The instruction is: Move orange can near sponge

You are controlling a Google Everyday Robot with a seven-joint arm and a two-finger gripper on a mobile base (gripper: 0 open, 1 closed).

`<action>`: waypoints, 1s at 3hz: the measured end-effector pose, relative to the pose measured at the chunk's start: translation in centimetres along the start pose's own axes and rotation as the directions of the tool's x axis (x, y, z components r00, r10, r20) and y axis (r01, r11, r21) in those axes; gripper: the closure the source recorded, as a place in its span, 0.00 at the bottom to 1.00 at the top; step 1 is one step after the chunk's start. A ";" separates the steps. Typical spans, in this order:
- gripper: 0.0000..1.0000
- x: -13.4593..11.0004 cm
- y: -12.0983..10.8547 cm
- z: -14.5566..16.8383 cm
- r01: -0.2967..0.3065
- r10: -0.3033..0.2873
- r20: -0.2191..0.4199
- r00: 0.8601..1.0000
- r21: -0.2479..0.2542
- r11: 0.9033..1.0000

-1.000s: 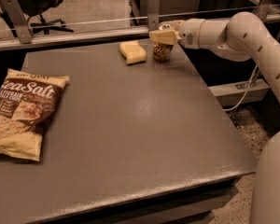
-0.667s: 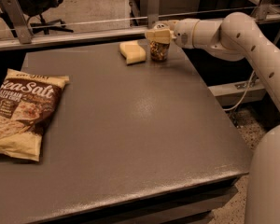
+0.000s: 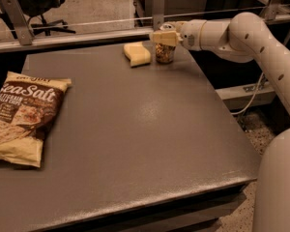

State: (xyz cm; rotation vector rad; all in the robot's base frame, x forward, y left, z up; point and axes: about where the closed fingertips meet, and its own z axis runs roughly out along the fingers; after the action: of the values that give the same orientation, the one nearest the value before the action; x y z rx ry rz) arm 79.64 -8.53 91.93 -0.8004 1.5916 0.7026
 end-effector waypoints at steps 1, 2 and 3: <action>0.00 -1.2 1.8 -1.5 0.002 -0.002 0.016 1.000 -0.025 1.000; 0.00 -3.2 3.8 -3.8 0.029 -0.027 0.037 0.999 -0.046 0.999; 0.00 -5.8 5.7 -9.9 0.137 -0.137 0.017 0.990 -0.059 0.989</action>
Offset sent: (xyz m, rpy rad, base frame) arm -0.0842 -0.0167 0.0687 0.0213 -0.0795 0.0686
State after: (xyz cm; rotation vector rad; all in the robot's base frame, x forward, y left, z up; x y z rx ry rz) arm 69.92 -12.49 99.29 -0.9386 1.4941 0.6577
